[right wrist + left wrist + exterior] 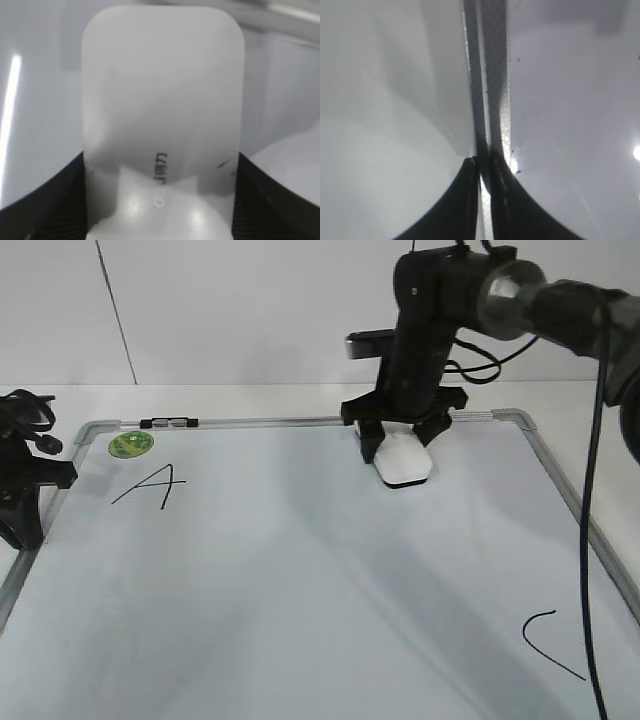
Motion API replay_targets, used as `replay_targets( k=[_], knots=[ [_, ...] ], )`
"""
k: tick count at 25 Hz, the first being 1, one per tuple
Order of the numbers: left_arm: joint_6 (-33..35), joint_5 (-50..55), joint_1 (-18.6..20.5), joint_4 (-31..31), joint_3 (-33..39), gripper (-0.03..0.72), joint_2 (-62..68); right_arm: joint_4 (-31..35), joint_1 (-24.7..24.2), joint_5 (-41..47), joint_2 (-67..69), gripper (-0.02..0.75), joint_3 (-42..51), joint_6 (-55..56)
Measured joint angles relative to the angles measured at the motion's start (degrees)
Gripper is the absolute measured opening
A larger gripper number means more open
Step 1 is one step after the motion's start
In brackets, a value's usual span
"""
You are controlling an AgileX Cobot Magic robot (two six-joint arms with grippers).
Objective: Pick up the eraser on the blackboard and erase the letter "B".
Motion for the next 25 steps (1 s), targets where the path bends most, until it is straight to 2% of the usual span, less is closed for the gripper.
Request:
replay_targets(
  k=[3, 10, 20, 25],
  knots=[
    [0.0, 0.0, 0.0, 0.1, 0.0, 0.026, 0.0, 0.4, -2.9, 0.0, -0.1, 0.54, -0.1, 0.2],
    [0.0, 0.1, 0.0, 0.1, 0.0, 0.026, 0.0, 0.0, -3.2, 0.3, -2.9, 0.54, 1.9, 0.2],
    [0.0, 0.1, 0.0, 0.1, 0.0, 0.026, 0.0, 0.0, -3.8, 0.3, -21.3, 0.54, 21.1, -2.3],
    [0.0, 0.1, 0.0, -0.2, 0.0, 0.026, 0.0, 0.0, -8.4, 0.2, -27.0, 0.54, 29.3, -3.4]
  ],
)
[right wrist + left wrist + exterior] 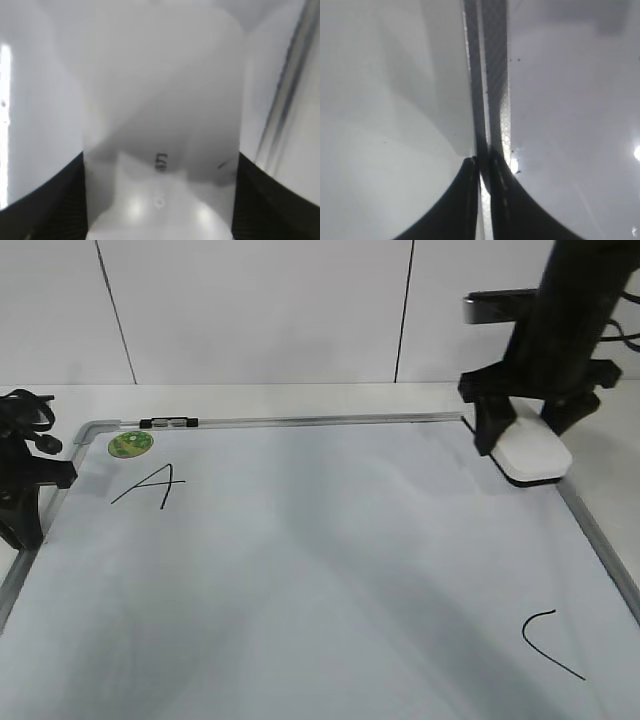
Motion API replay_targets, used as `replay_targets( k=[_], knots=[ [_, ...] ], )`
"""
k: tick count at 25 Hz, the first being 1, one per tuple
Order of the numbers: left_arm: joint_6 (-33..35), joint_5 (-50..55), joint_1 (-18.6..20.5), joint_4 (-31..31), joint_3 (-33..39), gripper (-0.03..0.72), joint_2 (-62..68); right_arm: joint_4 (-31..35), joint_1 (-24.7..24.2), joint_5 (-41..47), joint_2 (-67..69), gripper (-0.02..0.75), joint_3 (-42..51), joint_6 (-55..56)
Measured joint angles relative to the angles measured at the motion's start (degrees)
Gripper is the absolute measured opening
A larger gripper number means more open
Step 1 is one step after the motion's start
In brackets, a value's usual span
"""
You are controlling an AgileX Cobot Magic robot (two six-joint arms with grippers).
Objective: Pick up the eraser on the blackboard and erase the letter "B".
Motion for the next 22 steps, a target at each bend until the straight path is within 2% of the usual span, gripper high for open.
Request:
replay_targets(
  k=[5, 11, 17, 22],
  knots=[
    [0.0, 0.0, 0.1, -0.4, 0.0, 0.026, 0.0, 3.4, -5.1, -1.1, -3.7, 0.54, 7.4, -3.4],
    [0.0, 0.0, 0.1, -0.7, 0.0, 0.026, 0.0, 4.2, -5.6, -9.5, -4.6, 0.54, 16.3, -6.2],
    [0.0, 0.0, 0.1, -0.7, 0.0, 0.026, 0.0, 4.1, -6.6, -15.5, -4.5, 0.54, 17.7, -6.5],
    [0.0, 0.0, 0.1, -0.7, 0.0, 0.026, 0.0, 3.7, -6.8, -16.3, -3.2, 0.54, 17.7, -6.4]
  ],
)
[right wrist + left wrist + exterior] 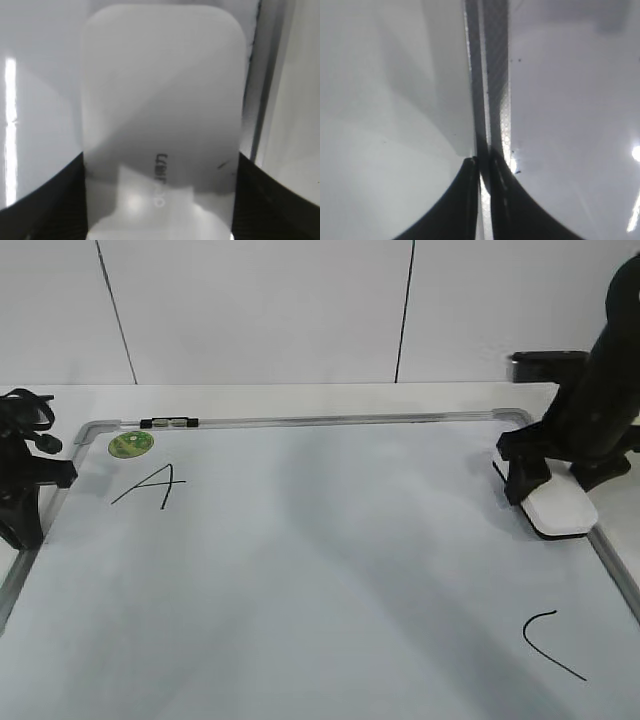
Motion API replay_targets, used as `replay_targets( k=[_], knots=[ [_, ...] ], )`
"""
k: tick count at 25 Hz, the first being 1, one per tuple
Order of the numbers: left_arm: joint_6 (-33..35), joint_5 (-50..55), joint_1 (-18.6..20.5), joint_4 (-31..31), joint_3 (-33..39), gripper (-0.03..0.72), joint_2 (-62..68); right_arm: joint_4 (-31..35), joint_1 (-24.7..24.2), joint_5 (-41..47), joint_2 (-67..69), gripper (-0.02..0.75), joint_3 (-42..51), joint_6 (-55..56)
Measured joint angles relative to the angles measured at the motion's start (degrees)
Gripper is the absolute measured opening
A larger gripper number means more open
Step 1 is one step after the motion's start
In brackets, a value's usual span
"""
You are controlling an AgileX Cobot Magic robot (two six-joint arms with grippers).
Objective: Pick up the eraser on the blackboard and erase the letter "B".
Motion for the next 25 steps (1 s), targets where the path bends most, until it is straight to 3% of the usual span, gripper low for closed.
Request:
replay_targets(
  k=[25],
  knots=[
    [0.0, 0.0, 0.0, -0.1, 0.0, 0.027, 0.0, -1.8, -0.6, -0.4, 2.1, 0.54, 0.0, 1.6]
  ],
)
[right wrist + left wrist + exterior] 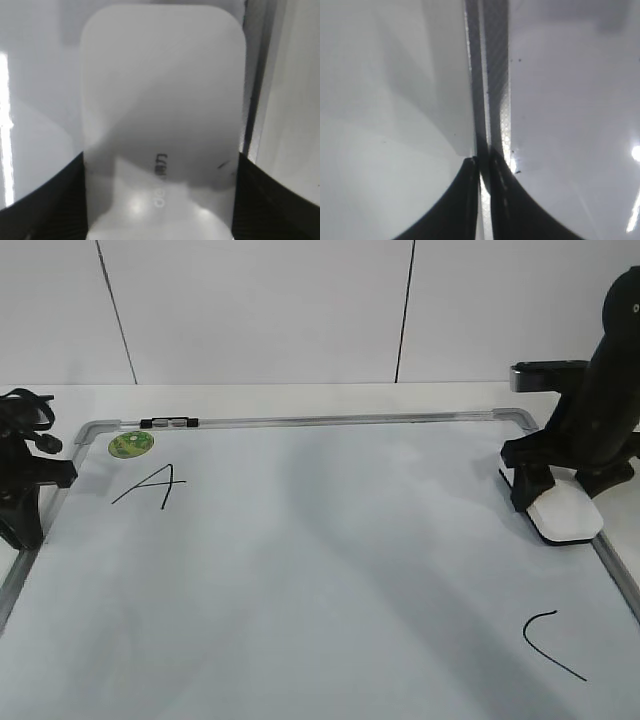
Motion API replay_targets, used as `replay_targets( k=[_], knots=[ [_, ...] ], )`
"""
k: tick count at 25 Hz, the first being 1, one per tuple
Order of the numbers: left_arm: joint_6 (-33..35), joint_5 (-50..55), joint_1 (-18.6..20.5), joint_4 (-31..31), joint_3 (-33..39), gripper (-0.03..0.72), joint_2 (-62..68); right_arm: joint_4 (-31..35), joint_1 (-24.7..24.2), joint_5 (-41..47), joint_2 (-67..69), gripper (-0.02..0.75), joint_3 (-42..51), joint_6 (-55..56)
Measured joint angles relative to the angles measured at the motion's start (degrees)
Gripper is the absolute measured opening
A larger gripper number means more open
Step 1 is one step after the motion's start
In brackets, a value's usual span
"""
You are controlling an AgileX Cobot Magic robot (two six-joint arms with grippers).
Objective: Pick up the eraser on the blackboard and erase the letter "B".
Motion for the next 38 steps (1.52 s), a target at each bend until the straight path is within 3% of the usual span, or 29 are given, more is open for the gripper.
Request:
replay_targets(
  k=[17, 28, 38],
  knots=[
    [0.0, 0.0, 0.0, 0.0, 0.0, 0.027, 0.0, -0.2, 0.0, 0.3, 0.0, 0.54, 0.0, 0.2],
    [0.0, 0.1, 0.0, 0.0, 0.0, 0.027, 0.0, -0.2, 0.0, 1.3, 0.0, 0.598, 0.0, 1.3],
    [0.0, 0.2, 0.0, 0.0, 0.0, 0.027, 0.0, -0.2, 0.0, 14.7, 0.0, 0.593, -12.2, 1.7]
  ],
)
